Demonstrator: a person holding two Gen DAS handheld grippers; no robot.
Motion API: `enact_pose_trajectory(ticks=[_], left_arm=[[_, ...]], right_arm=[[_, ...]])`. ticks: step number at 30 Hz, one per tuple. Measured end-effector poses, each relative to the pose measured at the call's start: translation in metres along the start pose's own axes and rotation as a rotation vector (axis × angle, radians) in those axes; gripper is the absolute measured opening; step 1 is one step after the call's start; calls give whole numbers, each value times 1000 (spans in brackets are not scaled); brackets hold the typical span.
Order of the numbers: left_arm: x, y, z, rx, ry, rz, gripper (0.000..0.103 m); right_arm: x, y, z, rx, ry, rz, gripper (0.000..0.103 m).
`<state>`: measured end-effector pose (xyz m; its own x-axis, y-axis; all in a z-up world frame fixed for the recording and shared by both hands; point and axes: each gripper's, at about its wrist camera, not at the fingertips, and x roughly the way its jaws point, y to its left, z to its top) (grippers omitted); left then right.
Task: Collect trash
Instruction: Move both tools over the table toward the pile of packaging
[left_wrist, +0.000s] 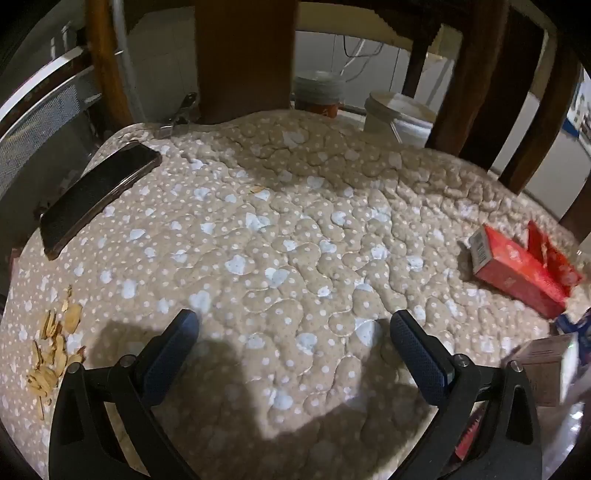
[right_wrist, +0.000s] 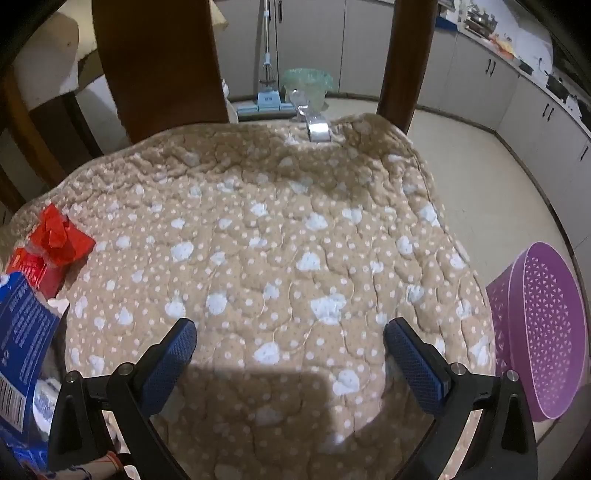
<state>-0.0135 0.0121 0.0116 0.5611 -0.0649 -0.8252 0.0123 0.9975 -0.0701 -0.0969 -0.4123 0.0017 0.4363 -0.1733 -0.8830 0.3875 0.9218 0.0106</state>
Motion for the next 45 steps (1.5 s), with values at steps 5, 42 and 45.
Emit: enact_pose_trajectory(ticks=[5,42,45], left_arm=[[-51,26,-3,-45,-88,15,102],[-244,-68,-171,66,-234,-41,97],[-252,-74,-174,85,-248,-66,97]], right_arm=[[-3,-1,-8,-26,5,17,103],[-183,10,-154,98,-312,129,94],[-192,13,-157,84,-337,124,94]])
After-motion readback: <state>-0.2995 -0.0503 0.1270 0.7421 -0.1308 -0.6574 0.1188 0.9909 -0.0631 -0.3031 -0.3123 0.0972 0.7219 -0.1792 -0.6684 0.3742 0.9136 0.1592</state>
